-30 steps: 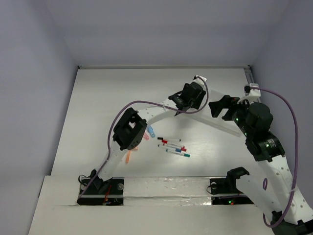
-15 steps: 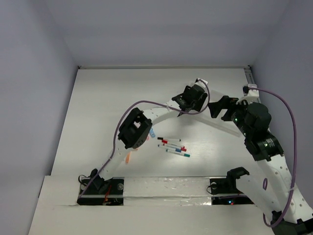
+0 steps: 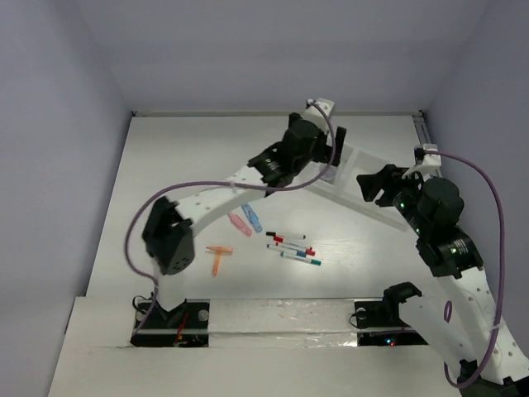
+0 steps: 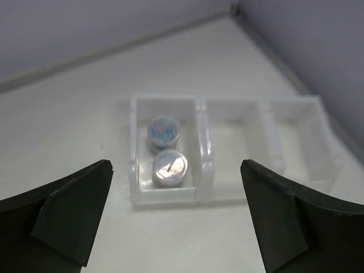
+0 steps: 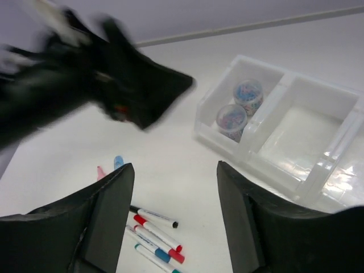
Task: Sort the stationery into containers
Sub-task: Move the pen to the center of the board.
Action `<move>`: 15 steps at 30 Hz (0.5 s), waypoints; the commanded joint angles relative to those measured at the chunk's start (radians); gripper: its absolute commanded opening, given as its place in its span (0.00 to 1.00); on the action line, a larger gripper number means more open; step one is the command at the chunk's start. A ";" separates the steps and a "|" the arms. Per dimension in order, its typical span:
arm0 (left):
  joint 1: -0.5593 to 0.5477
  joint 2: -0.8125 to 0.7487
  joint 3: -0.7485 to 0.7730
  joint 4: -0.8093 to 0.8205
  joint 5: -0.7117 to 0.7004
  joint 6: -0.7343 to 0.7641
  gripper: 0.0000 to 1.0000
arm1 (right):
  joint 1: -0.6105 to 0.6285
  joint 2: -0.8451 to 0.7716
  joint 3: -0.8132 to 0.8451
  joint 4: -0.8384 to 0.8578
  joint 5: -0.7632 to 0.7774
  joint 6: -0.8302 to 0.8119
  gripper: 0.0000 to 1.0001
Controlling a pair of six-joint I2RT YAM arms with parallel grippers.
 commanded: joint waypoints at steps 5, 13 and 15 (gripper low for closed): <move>0.001 -0.548 -0.371 0.180 -0.076 -0.078 0.99 | -0.005 0.088 -0.005 0.059 -0.179 0.019 0.39; 0.001 -1.023 -0.864 0.080 -0.088 -0.261 0.90 | 0.358 0.388 -0.030 0.027 -0.117 -0.003 0.28; 0.001 -1.128 -0.973 0.051 -0.056 -0.319 0.81 | 0.426 0.477 -0.037 0.033 -0.049 -0.001 0.28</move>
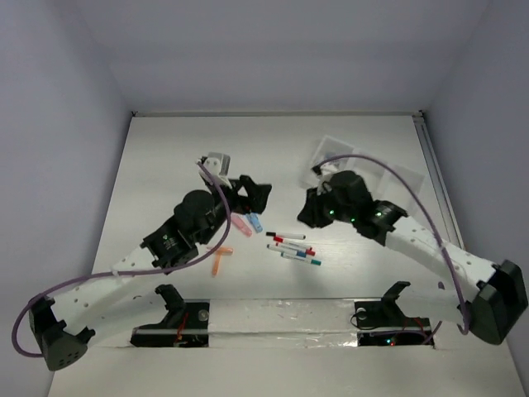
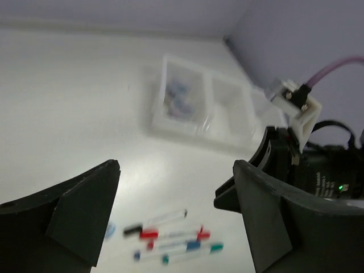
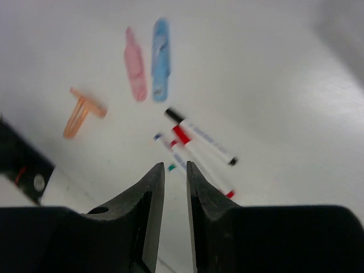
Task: Sort the stationery into containers
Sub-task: Move the pen to the center of the board.
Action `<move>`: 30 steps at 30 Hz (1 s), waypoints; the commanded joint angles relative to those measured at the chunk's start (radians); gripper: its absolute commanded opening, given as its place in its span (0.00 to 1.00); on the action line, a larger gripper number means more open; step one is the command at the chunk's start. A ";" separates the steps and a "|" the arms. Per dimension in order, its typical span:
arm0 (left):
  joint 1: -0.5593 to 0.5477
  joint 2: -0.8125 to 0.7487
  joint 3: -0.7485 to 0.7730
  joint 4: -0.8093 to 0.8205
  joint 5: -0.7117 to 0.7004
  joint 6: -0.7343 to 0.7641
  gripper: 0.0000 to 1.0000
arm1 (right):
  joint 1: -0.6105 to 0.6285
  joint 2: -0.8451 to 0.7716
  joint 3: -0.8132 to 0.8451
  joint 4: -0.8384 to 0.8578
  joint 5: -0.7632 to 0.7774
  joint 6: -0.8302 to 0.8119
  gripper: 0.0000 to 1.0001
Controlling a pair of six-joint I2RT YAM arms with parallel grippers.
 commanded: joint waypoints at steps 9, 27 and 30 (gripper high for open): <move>0.001 -0.411 -0.149 -0.363 0.035 -0.147 0.70 | 0.177 0.360 0.058 -0.005 0.111 -0.142 0.55; 0.001 -0.538 -0.128 -0.477 -0.044 -0.084 0.73 | 0.177 0.664 0.215 -0.025 0.186 -0.204 0.58; 0.001 -0.545 -0.129 -0.481 -0.044 -0.089 0.73 | 0.186 0.667 0.218 -0.034 0.185 -0.204 0.58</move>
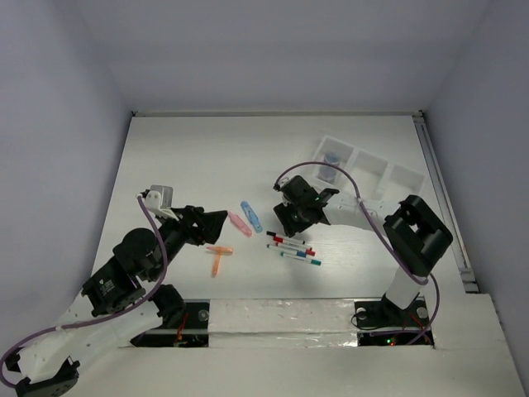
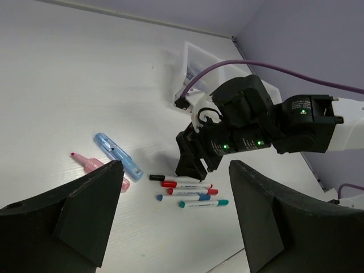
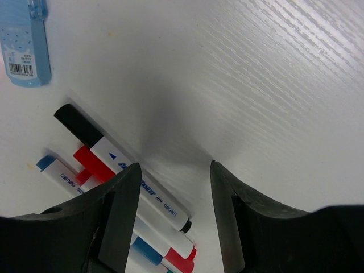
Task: Sort the stationery into containers
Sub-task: Move the pen to the center of the board.
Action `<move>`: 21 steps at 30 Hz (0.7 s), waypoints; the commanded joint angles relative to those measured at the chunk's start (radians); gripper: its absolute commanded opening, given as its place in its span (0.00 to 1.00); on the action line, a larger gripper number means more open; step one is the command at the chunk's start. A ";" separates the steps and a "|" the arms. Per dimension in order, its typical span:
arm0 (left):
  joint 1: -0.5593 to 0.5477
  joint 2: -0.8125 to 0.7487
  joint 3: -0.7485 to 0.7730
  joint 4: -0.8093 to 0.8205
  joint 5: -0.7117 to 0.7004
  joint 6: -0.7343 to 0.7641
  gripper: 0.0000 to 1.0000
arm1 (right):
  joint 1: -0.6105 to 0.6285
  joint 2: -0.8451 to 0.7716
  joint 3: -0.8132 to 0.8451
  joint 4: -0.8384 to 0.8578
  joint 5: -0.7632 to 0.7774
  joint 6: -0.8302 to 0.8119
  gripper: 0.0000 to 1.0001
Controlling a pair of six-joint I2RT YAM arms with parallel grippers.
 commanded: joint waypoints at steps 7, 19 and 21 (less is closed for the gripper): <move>0.001 -0.006 -0.003 0.015 -0.011 0.010 0.74 | 0.018 -0.076 0.037 -0.008 0.020 -0.003 0.56; 0.001 -0.007 -0.007 0.013 -0.010 0.004 0.74 | 0.057 -0.062 -0.004 0.007 -0.066 -0.002 0.54; 0.001 -0.007 -0.007 0.011 -0.011 0.003 0.74 | 0.057 -0.056 -0.001 0.009 -0.062 0.000 0.53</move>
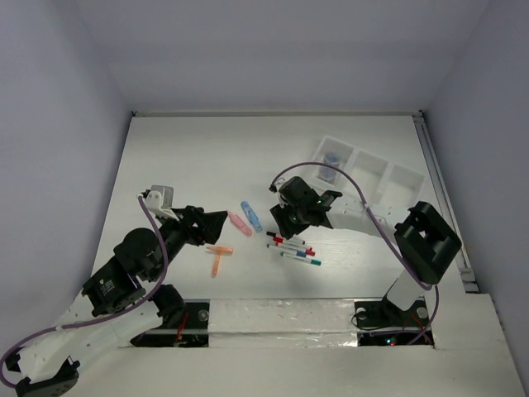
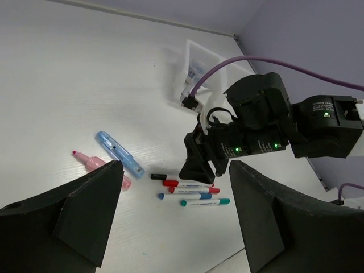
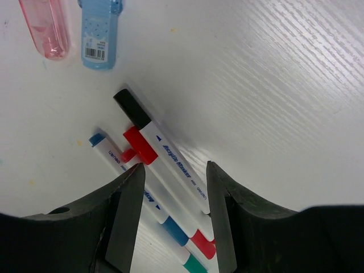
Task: Sort the stationery into containers
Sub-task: Pick up the pen from the center of the board.
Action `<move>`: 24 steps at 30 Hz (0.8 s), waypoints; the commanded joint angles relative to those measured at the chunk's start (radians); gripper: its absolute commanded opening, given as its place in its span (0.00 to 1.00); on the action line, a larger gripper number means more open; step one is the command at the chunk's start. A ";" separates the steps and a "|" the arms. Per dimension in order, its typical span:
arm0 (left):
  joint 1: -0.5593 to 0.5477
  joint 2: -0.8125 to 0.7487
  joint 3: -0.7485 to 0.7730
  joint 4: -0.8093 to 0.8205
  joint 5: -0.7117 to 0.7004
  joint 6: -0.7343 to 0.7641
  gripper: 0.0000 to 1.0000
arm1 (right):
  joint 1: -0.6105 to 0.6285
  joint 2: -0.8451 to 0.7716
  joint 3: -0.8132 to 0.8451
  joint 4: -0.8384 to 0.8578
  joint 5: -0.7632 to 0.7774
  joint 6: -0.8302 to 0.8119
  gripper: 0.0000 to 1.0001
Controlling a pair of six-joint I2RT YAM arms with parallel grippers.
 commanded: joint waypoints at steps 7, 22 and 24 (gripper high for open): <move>0.001 -0.014 -0.011 0.022 -0.005 -0.002 0.74 | 0.013 0.032 0.003 0.022 0.044 0.014 0.48; 0.001 -0.017 -0.012 0.022 -0.006 -0.002 0.74 | 0.013 0.067 0.006 0.008 0.098 0.010 0.43; 0.001 -0.019 -0.012 0.022 -0.005 -0.002 0.74 | 0.013 0.084 0.020 0.003 0.135 0.008 0.42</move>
